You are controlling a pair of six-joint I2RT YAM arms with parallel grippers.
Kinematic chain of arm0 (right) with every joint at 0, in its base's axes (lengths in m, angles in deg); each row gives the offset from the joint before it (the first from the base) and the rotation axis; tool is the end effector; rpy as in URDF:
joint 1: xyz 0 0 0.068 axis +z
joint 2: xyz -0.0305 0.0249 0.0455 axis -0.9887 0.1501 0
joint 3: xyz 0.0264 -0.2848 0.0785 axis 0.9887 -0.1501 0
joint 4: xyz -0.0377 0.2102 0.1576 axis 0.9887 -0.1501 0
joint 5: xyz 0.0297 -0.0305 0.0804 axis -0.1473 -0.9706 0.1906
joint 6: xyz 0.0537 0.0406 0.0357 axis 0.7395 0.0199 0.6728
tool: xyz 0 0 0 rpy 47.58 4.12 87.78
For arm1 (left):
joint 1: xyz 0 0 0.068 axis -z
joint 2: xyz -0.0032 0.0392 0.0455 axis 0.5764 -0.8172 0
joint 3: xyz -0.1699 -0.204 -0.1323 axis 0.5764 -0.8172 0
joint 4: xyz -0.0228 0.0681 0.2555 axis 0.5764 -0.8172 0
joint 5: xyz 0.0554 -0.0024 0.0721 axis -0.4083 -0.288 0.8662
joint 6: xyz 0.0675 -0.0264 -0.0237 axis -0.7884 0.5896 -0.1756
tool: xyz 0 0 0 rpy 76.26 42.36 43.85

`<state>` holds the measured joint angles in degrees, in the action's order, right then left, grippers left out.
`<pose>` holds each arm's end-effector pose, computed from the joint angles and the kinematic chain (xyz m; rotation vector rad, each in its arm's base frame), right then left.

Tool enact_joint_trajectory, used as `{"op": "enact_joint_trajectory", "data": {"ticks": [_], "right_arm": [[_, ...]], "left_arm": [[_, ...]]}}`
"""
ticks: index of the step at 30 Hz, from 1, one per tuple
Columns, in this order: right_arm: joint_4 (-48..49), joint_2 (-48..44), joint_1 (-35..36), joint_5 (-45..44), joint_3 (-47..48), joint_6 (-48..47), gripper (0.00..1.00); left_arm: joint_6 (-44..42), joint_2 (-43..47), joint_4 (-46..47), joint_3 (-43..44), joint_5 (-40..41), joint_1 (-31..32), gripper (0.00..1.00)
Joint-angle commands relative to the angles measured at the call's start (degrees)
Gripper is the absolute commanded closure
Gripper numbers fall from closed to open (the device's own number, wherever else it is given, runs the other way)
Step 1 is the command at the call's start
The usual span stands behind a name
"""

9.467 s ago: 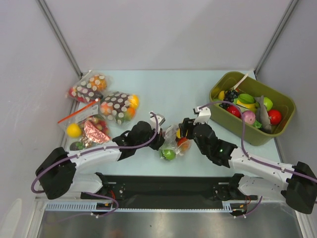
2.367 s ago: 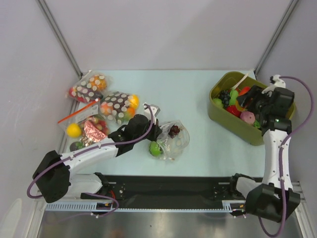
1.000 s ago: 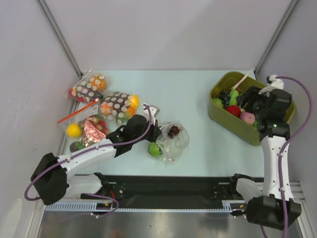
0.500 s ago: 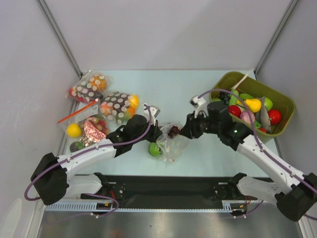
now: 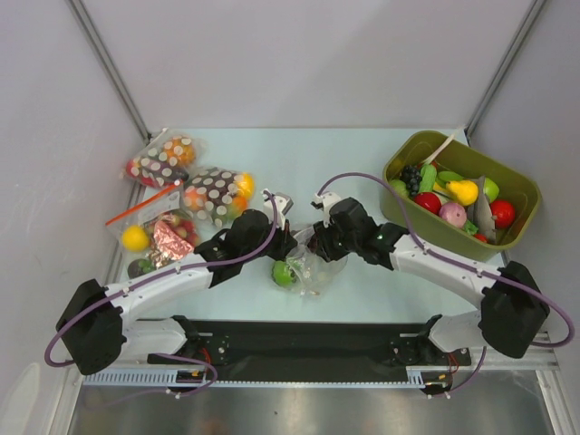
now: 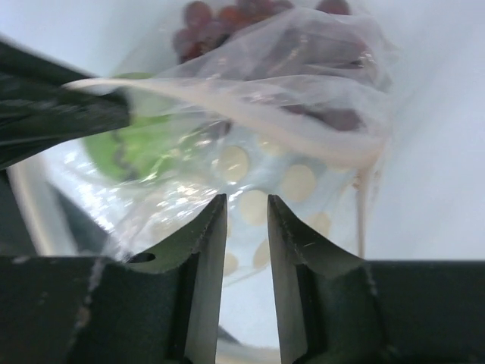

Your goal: Open the zip-top bag and remove the fake food

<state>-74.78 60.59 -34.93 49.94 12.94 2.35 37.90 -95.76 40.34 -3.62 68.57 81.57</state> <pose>0.2079 0.2237 0.2555 -0.7433 2.2800 0.5603 0.1953 -0.2062 0.2526 0.5115 2.0967 -0.7036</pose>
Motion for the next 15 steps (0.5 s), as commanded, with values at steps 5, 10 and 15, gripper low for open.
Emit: {"op": "enact_joint_trajectory", "data": {"ticks": [5, 10, 15], "right_arm": [[10.57, 4.65, 0.15, -10.31, -2.06, -0.37, 0.59], [15.41, 5.53, 0.06, -13.04, -3.55, 1.39, 0.44], [22.68, 6.15, -0.38, -14.8, -5.84, 3.67, 0.35]], "left_arm": [[-0.74, 1.06, -0.06, 1.08, -1.6, -0.05, 0.99], [-0.83, 0.09, 0.46, 1.44, -2.21, -0.05, 1.0], [-0.83, -0.88, 1.17, 1.79, -3.71, -0.05, 1.0]]}}
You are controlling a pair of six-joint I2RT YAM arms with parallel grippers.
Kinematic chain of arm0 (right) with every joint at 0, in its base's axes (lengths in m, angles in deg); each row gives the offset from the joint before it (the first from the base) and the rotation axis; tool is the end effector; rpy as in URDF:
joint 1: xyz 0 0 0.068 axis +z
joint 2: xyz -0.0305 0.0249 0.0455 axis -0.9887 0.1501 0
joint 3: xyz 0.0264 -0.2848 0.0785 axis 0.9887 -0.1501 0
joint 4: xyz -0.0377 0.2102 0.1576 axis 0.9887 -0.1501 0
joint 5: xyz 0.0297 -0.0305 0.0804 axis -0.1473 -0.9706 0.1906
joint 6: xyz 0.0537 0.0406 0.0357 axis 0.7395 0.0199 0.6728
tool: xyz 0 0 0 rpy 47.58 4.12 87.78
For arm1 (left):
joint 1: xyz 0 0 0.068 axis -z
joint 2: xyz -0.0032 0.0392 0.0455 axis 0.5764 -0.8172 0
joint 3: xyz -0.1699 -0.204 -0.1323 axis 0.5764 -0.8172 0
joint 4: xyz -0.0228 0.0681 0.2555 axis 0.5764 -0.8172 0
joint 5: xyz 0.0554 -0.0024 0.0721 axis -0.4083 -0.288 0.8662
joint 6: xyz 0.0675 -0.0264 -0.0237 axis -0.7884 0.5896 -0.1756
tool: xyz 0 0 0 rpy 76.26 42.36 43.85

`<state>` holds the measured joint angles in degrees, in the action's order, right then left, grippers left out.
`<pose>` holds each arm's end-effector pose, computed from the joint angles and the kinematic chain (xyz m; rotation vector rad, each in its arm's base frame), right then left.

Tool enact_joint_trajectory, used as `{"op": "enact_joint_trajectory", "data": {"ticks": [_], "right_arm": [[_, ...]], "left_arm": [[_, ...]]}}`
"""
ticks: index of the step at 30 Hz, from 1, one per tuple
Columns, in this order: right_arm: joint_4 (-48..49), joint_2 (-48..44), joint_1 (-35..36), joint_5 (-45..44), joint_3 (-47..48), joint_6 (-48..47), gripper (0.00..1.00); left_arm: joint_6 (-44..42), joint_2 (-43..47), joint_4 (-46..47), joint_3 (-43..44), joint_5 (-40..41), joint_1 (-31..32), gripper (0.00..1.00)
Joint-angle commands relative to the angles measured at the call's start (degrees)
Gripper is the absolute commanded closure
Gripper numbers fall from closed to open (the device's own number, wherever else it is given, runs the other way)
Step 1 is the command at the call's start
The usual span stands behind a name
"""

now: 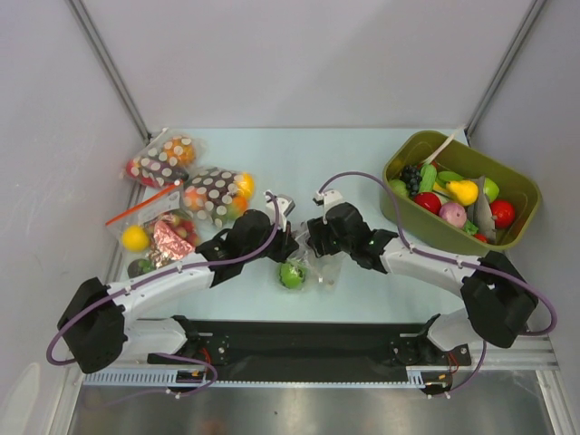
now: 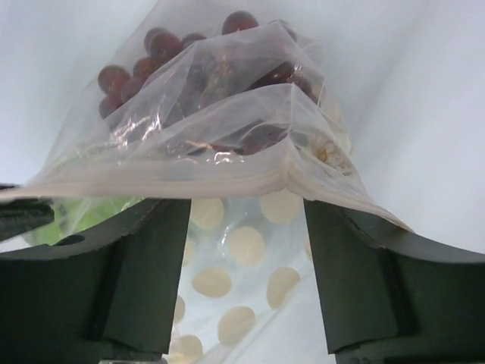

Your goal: Open the zip-top bag and remove the fake food

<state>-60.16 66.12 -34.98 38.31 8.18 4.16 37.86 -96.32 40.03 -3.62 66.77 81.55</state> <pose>0.2327 0.2304 0.2246 -0.5667 2.2028 0.3952 0.1945 -0.2082 0.2494 0.5362 2.1133 -0.7269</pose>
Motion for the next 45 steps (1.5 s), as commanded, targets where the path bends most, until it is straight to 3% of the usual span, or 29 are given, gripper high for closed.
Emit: {"op": "enact_joint_trajectory", "data": {"ticks": [1, 12, 25, 30, 32, 45], "right_arm": [[8.96, 0.79, -0.6, -3.35, -1.51, 2.47, 0.34], [23.63, 3.96, -4.46, -1.95, -6.87, 7.92, 0.33], [33.04, 12.48, -5.17, 5.87, -5.91, 11.18, 0.34], [38.32, 15.55, -5.26, 7.55, -5.91, 11.97, 0.5], [41.64, 16.44, -5.26, 7.81, -6.0, 13.02, 0.51], [51.07, 20.83, -6.14, 16.33, -4.33, 19.88, 0.36]], "left_arm": [[-1.22, -0.4, 1.56, 1.79, -2.26, 0.06, 1.0], [-3.16, -0.13, 3.58, 1.17, -5.87, 0.23, 1.0], [-4.04, -1.28, 4.2, 1.17, -7.19, 1.03, 1.0], [-3.87, -1.19, 4.64, 0.56, -7.98, 1.03, 1.0], [-3.6, -1.1, 5.25, 0.21, -8.42, 1.11, 1.0], [-3.34, -1.28, 5.69, -0.32, -8.95, 1.64, 1.0]]}}
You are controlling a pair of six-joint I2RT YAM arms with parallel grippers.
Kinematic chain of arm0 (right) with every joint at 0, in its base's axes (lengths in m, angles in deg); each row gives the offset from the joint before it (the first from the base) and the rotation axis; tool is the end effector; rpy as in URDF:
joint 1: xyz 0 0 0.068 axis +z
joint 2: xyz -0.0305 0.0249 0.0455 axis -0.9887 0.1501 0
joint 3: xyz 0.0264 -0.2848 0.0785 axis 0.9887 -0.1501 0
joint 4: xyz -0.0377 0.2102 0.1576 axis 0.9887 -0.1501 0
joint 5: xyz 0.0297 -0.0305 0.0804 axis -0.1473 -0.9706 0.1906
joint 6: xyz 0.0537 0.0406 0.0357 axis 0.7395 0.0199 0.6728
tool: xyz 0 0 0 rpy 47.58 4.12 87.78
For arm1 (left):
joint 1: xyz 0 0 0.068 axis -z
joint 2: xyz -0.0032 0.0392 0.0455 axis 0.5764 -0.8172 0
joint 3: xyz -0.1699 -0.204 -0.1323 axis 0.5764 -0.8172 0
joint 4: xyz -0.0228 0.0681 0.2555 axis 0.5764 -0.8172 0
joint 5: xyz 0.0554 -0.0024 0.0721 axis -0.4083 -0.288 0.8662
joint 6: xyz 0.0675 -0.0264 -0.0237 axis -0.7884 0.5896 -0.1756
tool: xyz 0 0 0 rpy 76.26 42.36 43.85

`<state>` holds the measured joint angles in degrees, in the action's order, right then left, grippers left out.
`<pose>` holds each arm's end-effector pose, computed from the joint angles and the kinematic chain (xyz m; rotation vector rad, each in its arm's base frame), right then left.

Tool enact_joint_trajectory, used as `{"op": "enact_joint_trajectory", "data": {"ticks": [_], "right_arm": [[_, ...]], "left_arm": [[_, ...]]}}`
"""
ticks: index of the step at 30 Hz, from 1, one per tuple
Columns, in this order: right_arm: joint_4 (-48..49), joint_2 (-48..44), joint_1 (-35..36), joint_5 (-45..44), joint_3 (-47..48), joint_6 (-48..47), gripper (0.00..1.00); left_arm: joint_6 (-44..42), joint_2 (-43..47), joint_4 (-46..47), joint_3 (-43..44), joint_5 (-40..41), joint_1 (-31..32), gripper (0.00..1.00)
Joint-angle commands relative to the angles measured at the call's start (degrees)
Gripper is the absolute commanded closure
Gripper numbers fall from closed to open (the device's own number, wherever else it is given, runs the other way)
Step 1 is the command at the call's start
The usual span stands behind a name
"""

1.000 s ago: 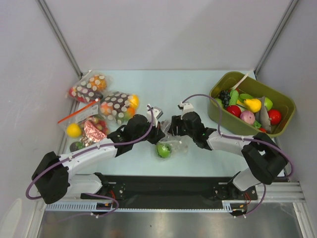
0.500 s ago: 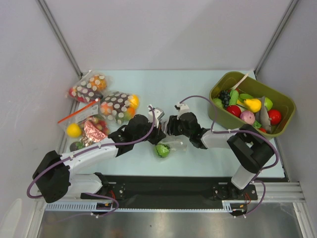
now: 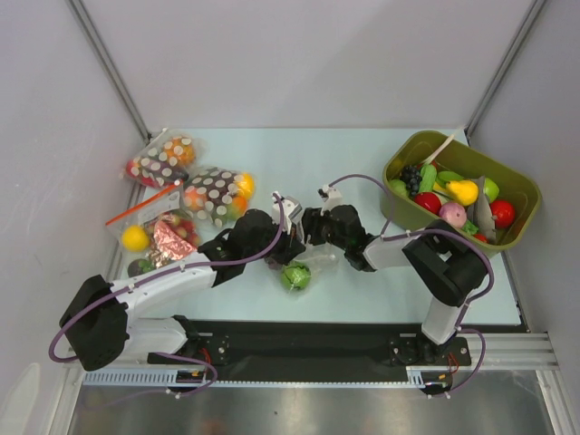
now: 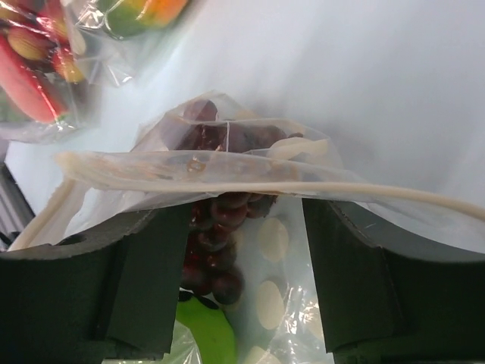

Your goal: Open the zip-top bag and remove the fake food

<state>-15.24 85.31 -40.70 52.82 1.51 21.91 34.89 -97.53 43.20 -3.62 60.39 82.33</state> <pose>0.2868 0.2553 0.1653 -0.2421 2.0209 0.9235 0.1905 -0.2201 0.2508 0.6706 2.0562 -0.8294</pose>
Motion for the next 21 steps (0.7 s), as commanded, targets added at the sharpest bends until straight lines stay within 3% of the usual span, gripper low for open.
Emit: {"op": "enact_joint_trajectory", "data": {"ticks": [1, 5, 11, 17, 18, 21], "right_arm": [[6.67, 2.08, -0.41, 3.3, 2.6, 3.09, 0.36], [11.15, 4.8, -0.32, 6.83, 3.48, 6.08, 0.35], [10.55, 7.62, 0.73, 6.39, 5.33, 5.39, 0.39], [10.72, 7.89, 1.44, 6.22, 6.38, 4.86, 0.68], [10.81, 7.89, 1.52, 6.04, 6.3, 4.86, 0.77], [10.37, 6.83, 1.17, 5.43, 5.33, 4.59, 0.85]], "left_arm": [[-0.36, -0.34, 2.61, -0.32, -2.65, 0.94, 1.0], [-0.98, -1.04, 2.52, 0.29, -3.09, 1.03, 1.0], [-1.33, -1.04, 2.7, 0.47, -3.35, 1.21, 1.0], [-1.24, -1.13, 2.52, 0.21, -2.57, 1.21, 1.0], [-1.16, -0.96, 2.52, 0.03, -2.3, 1.21, 1.0], [-0.8, 0.18, 1.65, -0.15, 0.24, 1.21, 1.0]]}}
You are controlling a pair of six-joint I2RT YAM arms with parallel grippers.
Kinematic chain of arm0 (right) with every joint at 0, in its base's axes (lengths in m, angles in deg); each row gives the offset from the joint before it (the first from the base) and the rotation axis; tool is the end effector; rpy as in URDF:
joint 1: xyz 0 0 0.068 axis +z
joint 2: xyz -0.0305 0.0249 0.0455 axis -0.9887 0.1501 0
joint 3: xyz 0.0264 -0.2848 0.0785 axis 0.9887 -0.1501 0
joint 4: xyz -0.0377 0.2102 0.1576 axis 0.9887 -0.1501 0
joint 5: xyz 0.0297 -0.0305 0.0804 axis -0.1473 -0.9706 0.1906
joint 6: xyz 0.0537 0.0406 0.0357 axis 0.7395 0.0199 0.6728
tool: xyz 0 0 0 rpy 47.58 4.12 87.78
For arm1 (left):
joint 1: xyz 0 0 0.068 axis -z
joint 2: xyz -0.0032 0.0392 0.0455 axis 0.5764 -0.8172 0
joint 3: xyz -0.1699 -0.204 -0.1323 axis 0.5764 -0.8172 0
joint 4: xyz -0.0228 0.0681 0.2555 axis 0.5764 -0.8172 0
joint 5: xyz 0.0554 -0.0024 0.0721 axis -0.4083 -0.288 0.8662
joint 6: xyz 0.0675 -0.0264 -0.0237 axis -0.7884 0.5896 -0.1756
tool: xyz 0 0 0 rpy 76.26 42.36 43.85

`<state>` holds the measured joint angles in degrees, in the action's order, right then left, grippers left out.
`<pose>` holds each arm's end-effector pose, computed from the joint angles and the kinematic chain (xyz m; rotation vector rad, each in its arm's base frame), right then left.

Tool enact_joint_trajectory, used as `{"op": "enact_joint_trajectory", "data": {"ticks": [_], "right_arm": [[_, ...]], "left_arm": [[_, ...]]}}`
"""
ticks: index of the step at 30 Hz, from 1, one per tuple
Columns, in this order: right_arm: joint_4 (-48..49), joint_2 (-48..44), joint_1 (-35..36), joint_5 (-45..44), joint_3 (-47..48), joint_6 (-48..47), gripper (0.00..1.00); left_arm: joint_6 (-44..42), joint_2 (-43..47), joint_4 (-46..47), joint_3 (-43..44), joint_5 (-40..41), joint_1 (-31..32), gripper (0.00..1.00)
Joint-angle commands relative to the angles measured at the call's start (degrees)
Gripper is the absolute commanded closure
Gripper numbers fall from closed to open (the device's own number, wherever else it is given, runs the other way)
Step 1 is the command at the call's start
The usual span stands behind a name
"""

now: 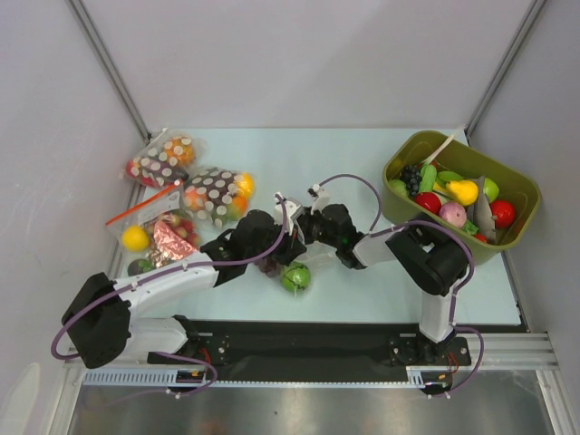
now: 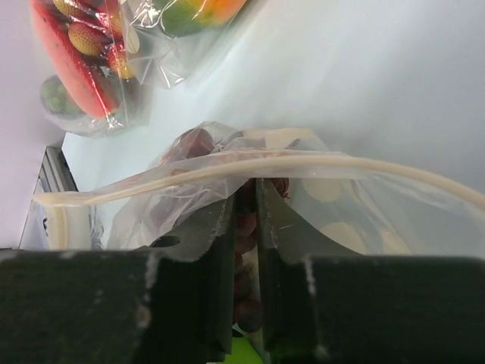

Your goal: Open the zip-top bag and remove the fake food

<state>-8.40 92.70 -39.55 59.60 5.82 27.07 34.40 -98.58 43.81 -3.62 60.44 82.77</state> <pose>0.2971 0.2849 0.1555 -0.2637 1.9954 1.1244 0.1910 -0.2238 0.2471 0.6883 2.0583 -0.8251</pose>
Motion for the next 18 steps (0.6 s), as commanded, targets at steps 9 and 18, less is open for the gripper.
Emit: {"op": "enact_joint_trajectory", "data": {"ticks": [9, 18], "right_arm": [[-0.24, -9.15, -1.3, -6.7, -5.73, -4.51, 1.0], [-10.52, -24.36, -0.34, -9.08, -11.19, -9.52, 1.0]], "left_arm": [[0.2, 4.57, -3.26, -0.41, 8.81, 0.07, 1.0], [2.93, 5.02, -4.06, -0.41, 12.07, -3.01, 1.0]]}}
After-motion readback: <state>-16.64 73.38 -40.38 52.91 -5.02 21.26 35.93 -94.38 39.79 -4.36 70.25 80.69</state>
